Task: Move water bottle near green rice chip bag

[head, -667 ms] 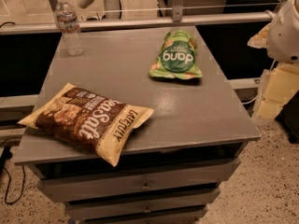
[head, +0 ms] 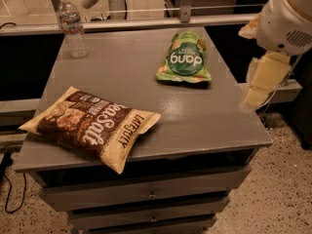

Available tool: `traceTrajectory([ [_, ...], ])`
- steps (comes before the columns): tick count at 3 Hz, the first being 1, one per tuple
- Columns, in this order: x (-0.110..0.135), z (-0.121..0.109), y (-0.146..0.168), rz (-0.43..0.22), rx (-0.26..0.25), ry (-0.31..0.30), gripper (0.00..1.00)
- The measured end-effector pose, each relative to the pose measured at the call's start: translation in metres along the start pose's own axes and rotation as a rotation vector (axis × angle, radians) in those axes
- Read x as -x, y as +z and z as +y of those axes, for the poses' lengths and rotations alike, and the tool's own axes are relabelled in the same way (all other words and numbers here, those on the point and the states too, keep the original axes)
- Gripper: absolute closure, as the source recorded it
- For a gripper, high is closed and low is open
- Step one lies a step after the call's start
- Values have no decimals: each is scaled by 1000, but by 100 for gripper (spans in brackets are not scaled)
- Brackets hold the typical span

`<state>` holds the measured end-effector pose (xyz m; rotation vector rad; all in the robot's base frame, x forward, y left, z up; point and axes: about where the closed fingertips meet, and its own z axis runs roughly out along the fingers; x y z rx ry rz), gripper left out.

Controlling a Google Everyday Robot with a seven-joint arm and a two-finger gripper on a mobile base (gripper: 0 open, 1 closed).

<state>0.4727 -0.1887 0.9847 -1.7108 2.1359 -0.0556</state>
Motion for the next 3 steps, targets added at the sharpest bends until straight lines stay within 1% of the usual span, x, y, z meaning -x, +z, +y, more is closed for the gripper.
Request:
traceTrajectory([
  [1,62,-41,16,-134,-15,-45,0],
  [2,141,-76,18,-288,-41,-94,0],
  [3,217,-94,8,-409,-62,-127,0],
])
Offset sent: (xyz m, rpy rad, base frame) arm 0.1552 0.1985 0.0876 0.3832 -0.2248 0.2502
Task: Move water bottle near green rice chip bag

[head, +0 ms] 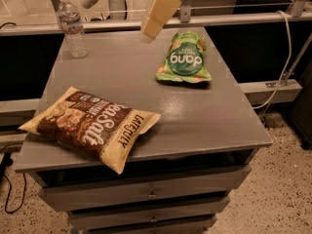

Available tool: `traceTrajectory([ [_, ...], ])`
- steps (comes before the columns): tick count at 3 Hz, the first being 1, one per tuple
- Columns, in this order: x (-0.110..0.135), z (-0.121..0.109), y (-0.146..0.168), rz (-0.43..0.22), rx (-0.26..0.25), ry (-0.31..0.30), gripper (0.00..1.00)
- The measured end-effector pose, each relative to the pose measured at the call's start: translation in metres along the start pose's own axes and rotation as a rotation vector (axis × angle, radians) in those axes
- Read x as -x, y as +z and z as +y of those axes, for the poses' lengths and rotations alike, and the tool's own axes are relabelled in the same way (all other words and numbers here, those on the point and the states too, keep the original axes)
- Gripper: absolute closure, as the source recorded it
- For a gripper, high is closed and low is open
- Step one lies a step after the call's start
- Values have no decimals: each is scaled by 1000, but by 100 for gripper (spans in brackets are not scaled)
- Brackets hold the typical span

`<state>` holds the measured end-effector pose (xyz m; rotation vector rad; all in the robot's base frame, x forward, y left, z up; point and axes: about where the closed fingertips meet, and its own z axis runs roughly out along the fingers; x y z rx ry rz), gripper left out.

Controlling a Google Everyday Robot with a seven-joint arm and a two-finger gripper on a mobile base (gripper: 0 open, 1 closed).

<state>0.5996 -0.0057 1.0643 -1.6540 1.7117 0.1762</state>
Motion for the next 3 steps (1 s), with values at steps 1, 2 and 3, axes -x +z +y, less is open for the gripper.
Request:
traceTrajectory([
  [1,0,0,0,0,0,0,0],
  [2,6,-17,27,-41,-16,19,0],
  [3,7,-47,88,-121,-47,99,0],
])
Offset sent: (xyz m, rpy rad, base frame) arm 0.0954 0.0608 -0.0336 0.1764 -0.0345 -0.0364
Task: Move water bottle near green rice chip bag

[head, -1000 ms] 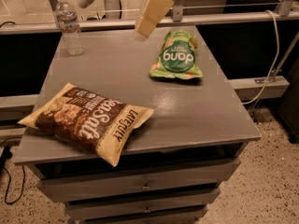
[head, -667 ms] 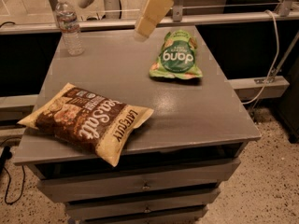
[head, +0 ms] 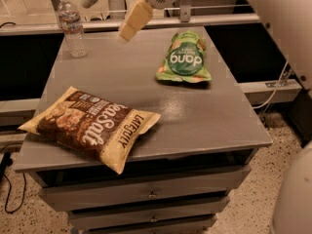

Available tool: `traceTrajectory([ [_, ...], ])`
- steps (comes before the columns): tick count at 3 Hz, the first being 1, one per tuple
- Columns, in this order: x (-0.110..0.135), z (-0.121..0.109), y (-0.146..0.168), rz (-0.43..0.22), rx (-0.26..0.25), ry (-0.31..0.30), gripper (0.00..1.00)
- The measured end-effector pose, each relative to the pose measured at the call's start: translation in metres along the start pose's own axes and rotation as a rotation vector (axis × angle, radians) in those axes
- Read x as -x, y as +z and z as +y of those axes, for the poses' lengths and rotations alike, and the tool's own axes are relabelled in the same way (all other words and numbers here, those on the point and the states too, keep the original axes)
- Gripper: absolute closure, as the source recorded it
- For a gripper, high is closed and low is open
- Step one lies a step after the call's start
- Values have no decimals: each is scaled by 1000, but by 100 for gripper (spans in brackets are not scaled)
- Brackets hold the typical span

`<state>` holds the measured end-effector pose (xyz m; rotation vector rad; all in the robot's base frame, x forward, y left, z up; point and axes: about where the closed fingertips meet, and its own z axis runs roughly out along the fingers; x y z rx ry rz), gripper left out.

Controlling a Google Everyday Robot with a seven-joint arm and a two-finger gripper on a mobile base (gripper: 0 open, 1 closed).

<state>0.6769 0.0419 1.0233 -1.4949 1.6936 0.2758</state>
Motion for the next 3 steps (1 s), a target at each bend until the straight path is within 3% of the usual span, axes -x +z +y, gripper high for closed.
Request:
traceTrajectory([
  [2,10,-41,96,-148,-71,150,0],
  [3,29,-44,148,-217,-59,213,0],
])
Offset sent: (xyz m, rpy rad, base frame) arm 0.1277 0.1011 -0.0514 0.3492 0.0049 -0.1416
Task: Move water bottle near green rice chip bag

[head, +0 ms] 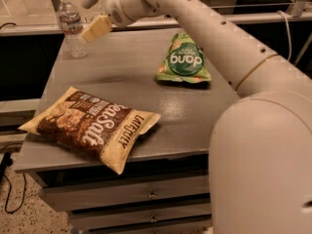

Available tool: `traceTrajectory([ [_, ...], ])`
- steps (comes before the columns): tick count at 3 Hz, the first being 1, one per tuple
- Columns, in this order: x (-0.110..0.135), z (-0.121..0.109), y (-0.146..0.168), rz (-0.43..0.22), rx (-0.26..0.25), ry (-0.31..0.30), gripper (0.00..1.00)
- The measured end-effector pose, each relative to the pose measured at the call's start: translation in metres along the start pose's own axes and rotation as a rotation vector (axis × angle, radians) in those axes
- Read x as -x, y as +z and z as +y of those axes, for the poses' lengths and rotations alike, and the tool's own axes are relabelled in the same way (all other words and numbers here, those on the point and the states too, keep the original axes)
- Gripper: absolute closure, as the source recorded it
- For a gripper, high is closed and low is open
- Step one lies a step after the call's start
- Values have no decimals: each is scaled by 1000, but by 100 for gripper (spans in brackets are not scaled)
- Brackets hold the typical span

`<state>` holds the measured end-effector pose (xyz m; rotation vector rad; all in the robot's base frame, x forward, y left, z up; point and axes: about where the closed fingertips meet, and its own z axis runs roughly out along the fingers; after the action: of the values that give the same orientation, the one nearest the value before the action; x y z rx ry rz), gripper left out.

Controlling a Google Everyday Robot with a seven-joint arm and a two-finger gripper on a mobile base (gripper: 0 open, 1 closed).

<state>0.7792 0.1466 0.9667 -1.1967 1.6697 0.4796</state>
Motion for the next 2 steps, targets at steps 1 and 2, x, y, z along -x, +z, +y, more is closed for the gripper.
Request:
traceTrajectory([
  [1,8,8,42,-46,19,39,0],
  [2,16,16,77,-82,29,57,0],
])
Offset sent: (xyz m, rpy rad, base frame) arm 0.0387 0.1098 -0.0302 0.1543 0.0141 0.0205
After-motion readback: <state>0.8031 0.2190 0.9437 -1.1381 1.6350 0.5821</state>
